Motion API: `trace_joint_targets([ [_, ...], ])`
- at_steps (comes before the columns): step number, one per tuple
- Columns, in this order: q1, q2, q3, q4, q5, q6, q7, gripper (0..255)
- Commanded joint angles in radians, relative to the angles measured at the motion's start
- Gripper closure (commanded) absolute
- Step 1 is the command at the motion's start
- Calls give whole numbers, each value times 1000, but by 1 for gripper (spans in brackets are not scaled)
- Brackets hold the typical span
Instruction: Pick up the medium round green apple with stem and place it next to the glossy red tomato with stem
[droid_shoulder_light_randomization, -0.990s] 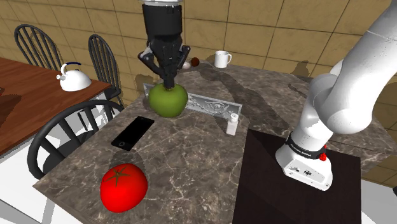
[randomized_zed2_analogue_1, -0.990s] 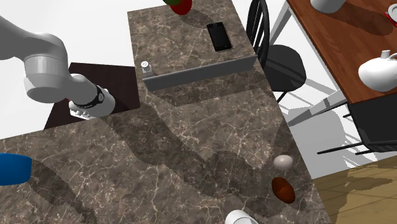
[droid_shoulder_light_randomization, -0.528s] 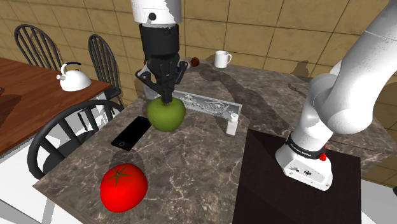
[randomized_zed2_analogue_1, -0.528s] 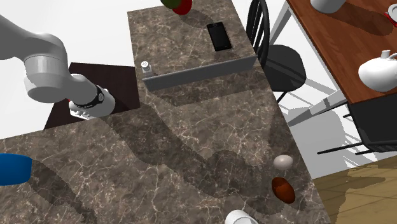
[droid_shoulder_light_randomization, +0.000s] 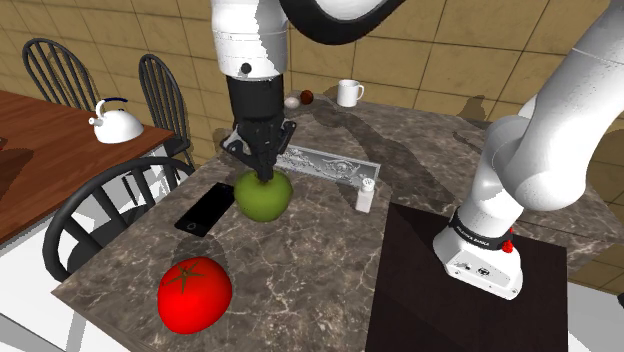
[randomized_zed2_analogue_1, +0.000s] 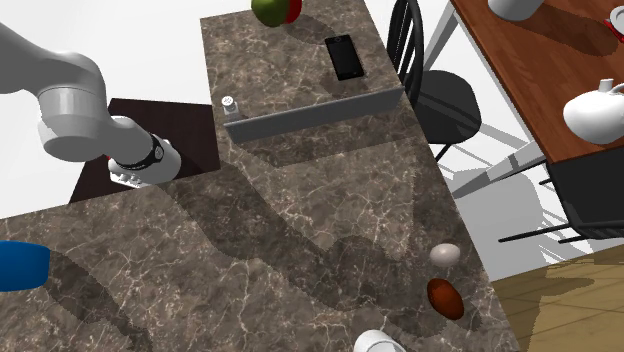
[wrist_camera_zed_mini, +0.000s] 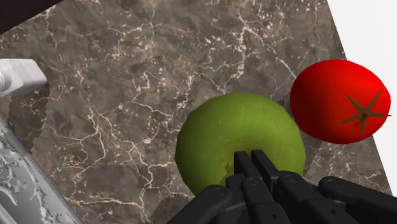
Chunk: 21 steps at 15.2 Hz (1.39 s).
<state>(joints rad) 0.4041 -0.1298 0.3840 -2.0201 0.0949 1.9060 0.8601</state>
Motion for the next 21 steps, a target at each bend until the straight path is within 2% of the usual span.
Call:
trace_joint_targets([
  [1,1,6,2,-22,-1,29,1,255],
  [21,5,101,16,-198,-31,294,17,255],
])
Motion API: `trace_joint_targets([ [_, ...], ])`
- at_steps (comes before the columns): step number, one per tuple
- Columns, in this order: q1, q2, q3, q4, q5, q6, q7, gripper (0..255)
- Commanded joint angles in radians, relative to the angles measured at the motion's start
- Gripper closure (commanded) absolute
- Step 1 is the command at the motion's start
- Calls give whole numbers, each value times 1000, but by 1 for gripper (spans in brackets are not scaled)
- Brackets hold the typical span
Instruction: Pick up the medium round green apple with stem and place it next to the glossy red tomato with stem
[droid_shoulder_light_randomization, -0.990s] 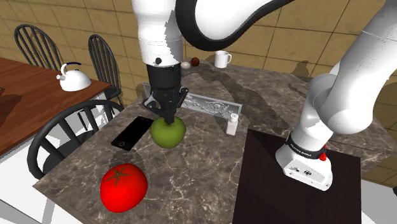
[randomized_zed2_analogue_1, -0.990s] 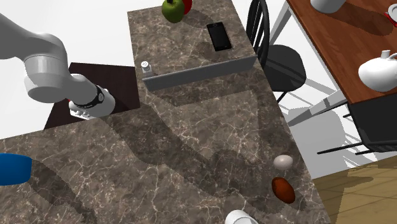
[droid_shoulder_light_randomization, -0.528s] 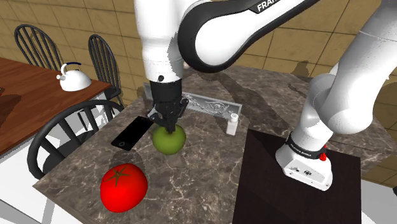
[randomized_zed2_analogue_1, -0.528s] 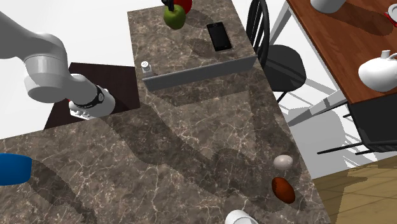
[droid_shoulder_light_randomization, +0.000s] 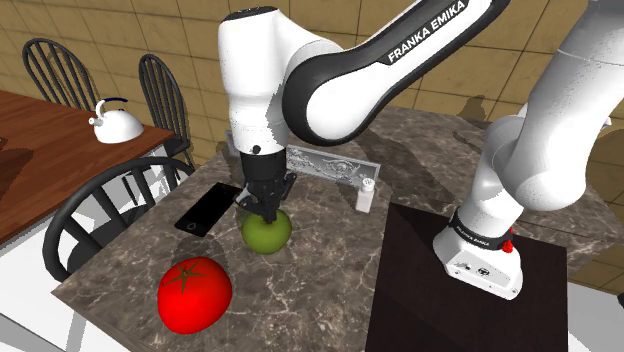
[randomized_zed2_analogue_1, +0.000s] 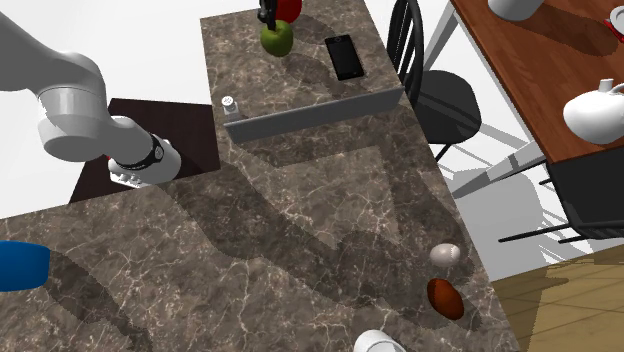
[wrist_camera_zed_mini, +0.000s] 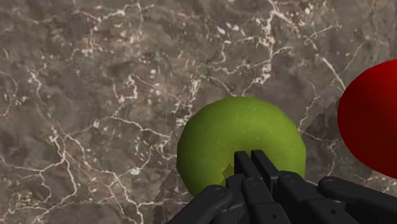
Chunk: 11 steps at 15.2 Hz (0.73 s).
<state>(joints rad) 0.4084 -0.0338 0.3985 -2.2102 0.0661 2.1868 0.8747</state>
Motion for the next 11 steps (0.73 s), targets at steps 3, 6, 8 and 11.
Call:
trace_joint_targets([
  [3,1,5,1,-8,-2,13,3,255],
  [6,1,5,1,-8,-2,13,3,255],
  [8,1,5,1,-8,-2,13,3,255],
  [11,1,5,1,-8,-2,13,3,0],
])
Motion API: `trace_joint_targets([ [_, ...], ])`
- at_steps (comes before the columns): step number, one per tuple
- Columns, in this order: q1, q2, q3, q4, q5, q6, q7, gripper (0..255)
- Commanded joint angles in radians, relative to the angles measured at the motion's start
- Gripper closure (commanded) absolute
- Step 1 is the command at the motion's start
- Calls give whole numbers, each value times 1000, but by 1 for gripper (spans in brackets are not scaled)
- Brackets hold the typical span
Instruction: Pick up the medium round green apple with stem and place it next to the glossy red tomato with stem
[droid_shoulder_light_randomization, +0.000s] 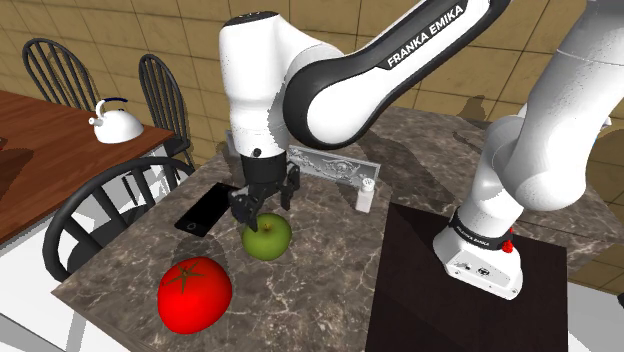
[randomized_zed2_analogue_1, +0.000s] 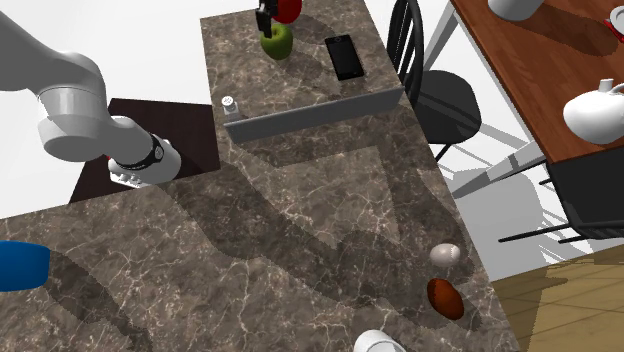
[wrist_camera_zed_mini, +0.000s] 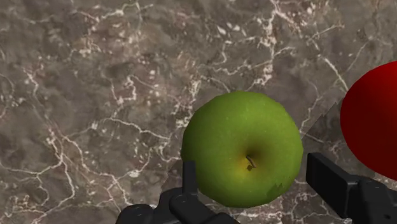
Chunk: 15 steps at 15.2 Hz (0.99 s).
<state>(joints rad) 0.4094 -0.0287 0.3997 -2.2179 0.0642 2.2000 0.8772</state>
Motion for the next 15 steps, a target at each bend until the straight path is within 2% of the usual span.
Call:
trace_joint_targets([
  [1,0,0,0,0,0,0,0,0],
  [3,0,0,0,0,0,0,0,0],
  [7,-4,-58,-8,72,20,-127,-16,0],
  [15,-4,-58,-8,72,20,-127,-16,0],
])
